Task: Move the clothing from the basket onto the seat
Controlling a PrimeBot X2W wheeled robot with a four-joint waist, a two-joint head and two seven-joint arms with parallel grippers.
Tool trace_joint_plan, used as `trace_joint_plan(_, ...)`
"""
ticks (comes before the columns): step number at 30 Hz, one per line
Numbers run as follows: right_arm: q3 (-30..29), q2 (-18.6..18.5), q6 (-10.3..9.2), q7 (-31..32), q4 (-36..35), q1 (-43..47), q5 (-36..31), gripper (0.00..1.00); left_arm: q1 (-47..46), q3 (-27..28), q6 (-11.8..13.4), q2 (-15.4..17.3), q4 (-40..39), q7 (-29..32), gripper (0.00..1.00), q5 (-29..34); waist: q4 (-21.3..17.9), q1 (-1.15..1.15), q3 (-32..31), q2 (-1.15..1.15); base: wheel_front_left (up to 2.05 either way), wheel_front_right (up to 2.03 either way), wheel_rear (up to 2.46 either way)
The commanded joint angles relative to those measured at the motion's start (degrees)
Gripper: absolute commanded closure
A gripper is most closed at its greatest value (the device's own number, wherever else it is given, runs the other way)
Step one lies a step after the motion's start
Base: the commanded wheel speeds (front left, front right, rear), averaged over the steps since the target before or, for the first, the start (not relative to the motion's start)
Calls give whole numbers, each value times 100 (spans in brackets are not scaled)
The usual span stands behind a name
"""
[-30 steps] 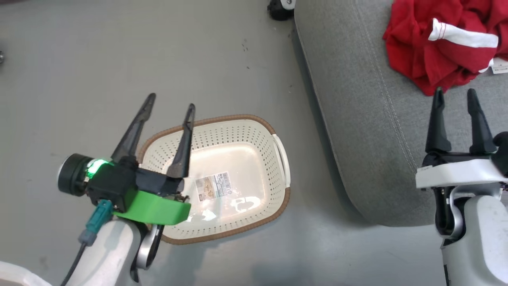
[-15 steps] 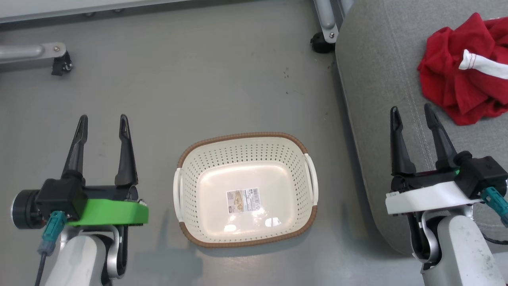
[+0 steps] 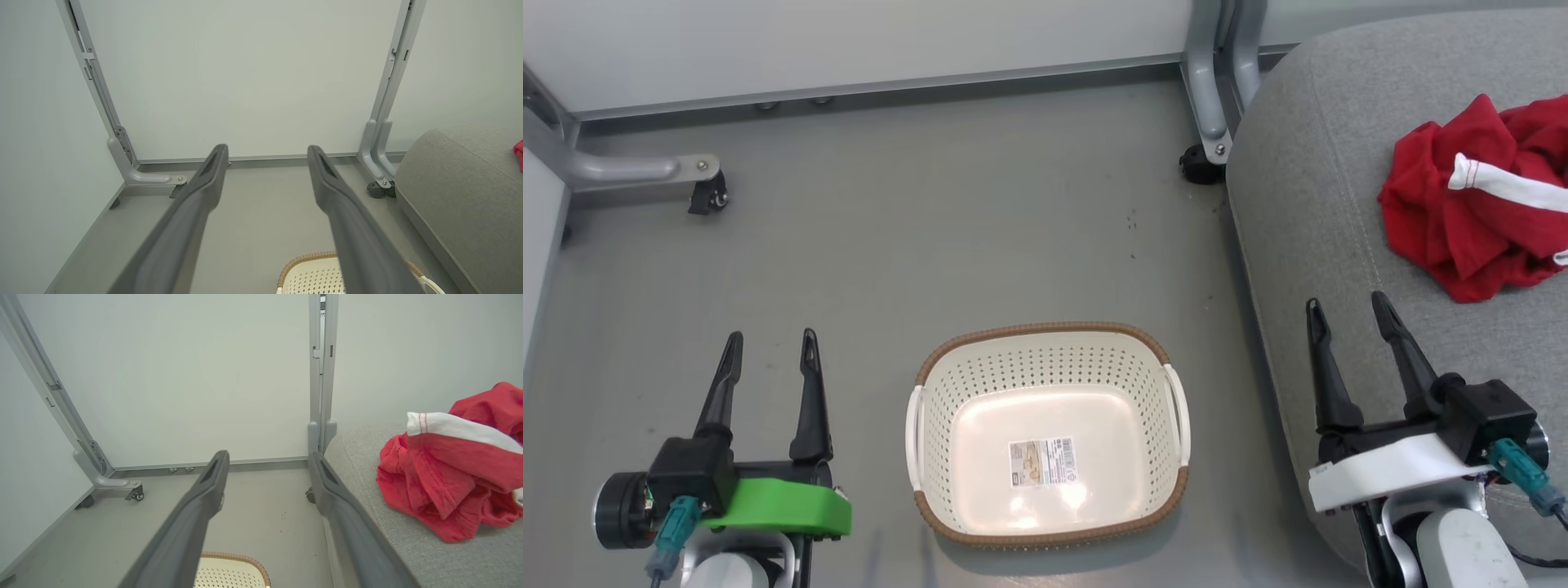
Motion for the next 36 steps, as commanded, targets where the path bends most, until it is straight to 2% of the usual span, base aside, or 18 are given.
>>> trace_joint_plan(1, 22, -11, -4, 43, -18, 127, 4, 0, 131, 35, -54, -45, 38, -2, 0, 79, 22, 1, -110, 0, 0, 0, 0)
trace_joint_plan(13, 82, -11, -4, 199, -95, 435, 104, 0, 364, 254, -317, -311, 366, -2, 0, 341, 8, 1, -377, 0, 0, 0, 0)
trace_joint_plan(35, 123, -10, -4, 225, -114, 413, 128, 0, 268, 599, -600, -560, 538, -2, 0, 623, 3, 1, -315, 0, 0, 0, 0)
trace_joint_plan(36, 134, 2, 0, 237, -87, 403, 115, 100, 308, 580, -591, -545, 554, 0, 100, 611, 2, 1, -317, 0, 0, 0, 0)
